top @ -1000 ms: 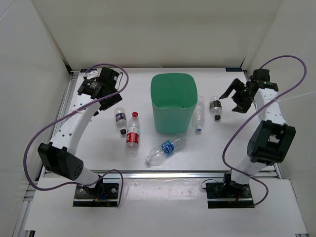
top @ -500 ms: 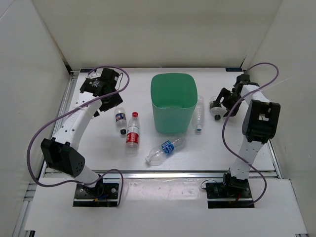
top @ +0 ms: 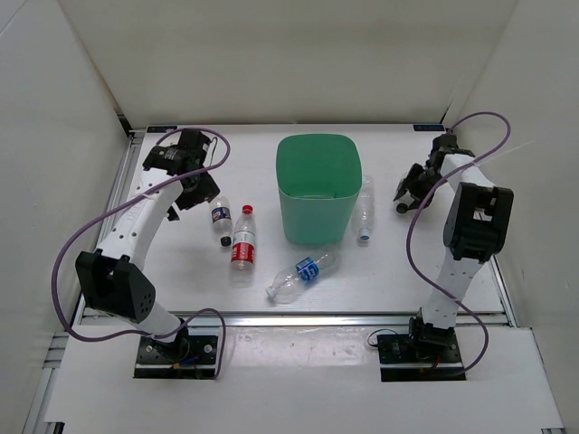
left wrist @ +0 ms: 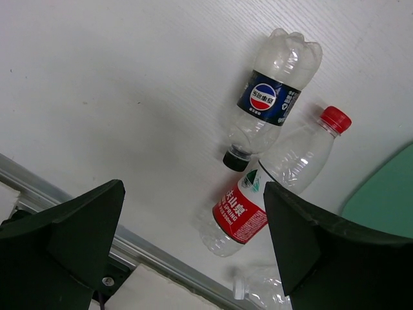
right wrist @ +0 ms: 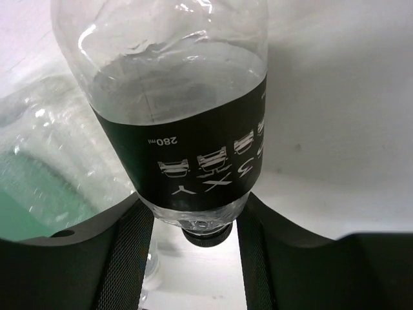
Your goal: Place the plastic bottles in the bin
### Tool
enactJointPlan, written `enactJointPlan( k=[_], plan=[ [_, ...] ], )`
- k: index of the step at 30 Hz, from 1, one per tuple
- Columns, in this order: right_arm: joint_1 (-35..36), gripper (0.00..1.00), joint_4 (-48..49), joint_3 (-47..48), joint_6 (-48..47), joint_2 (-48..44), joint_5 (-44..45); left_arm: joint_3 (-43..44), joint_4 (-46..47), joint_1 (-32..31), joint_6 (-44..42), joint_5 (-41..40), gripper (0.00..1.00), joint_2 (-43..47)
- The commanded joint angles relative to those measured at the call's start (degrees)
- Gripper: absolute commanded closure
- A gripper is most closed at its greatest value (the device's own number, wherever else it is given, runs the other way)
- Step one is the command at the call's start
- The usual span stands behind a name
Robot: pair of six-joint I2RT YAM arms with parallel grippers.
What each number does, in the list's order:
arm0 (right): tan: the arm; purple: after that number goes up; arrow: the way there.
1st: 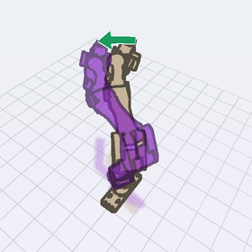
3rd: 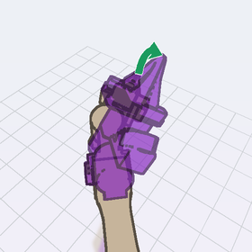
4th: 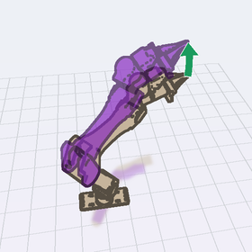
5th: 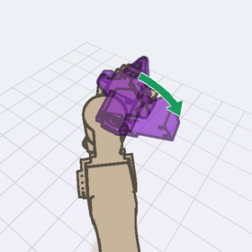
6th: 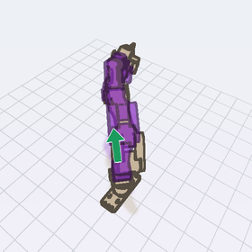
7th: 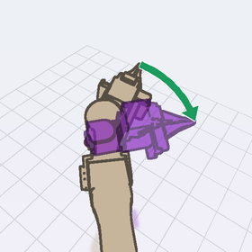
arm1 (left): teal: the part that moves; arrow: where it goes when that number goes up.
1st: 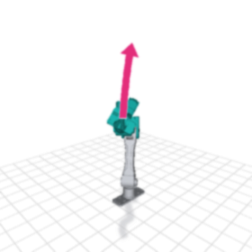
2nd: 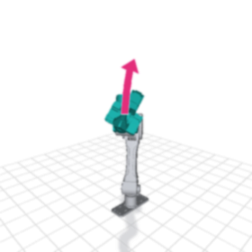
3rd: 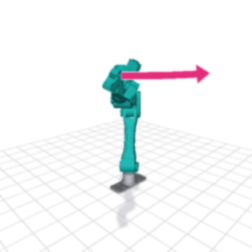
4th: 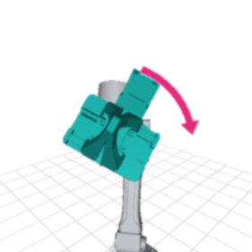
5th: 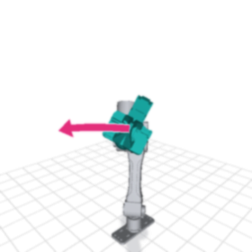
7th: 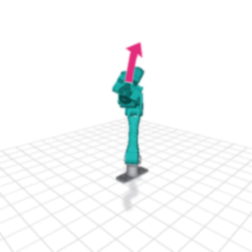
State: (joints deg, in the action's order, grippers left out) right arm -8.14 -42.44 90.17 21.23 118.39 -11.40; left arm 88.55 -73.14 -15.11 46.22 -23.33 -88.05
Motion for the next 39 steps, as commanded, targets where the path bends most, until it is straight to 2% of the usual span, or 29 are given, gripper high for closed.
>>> enactJointPlan(
  k=[1, 6, 10, 14, 18, 19, 21, 22, 24, 25, 29, 31, 36, 39],
  plan=[
    [0.0, 0.65, -1.7, -0.5, 0.3, -10.1, 1.9, -0.7, 1.1, 0.3, -0.6, 1.0, 0.00, 0.8],
    [0.0, 0.78, -5.4, -1.6, 3.7, -23.1, 1.4, -0.1, 1.1, 0.3, -0.1, 1.0, 0.00, 0.2],
    [2.7, 0.79, -8.0, 4.2, 5.7, -29.6, -2.4, 0.6, 0.5, 0.3, 0.6, 1.6, 0.00, -0.3],
    [14.3, 0.79, -12.8, 17.0, 5.1, -29.6, -2.9, 0.6, 0.5, 0.3, 0.6, 3.2, 0.00, -0.8],
    [26.2, 0.74, -13.4, 21.6, 5.1, -25.7, -4.4, 0.6, 1.7, 0.3, 0.6, 5.1, 0.00, -1.3],
    [30.5, 0.71, -14.0, 21.6, 4.6, -24.8, -4.4, 0.6, 1.7, 0.3, 0.6, 5.7, 0.00, -1.9],
    [33.3, 0.65, -15.5, 22.8, 3.8, -22.2, -4.4, 0.6, 2.2, 0.3, 0.6, 5.8, 0.00, -1.9],
    [34.1, 0.47, -16.8, 22.8, 3.8, -21.6, -3.9, 0.6, 2.2, 0.3, 0.6, 6.3, 0.00, -1.9],
    [34.8, 0.25, -16.8, 21.6, 3.8, -22.5, -3.2, 0.6, 2.2, 0.3, 0.6, 6.3, 0.00, -1.9],
    [34.8, 0.00, -16.8, 20.6, 4.3, -24.6, -2.4, 0.6, 2.2, 0.3, 0.6, 5.7, 0.00, -1.9],
    [32.0, 0.00, -15.2, 20.6, 4.3, -29.4, 2.4, -0.5, 2.7, 0.3, 0.6, 5.7, 0.00, -2.5],
    [28.1, 0.00, -14.6, 21.1, 5.0, -31.5, 5.0, -1.5, 3.5, 0.3, 0.1, 5.7, 0.00, -2.5],
    [18.4, 0.00, -14.2, 20.9, 5.7, -32.0, -2.3, -3.3, 8.5, 0.3, -3.6, 5.7, 0.00, -6.9],
    [17.0, 0.00, -16.6, 22.0, 5.7, -31.4, -5.5, -2.8, 11.8, 0.8, -5.7, 5.1, 0.00, -11.2]
  ],
)
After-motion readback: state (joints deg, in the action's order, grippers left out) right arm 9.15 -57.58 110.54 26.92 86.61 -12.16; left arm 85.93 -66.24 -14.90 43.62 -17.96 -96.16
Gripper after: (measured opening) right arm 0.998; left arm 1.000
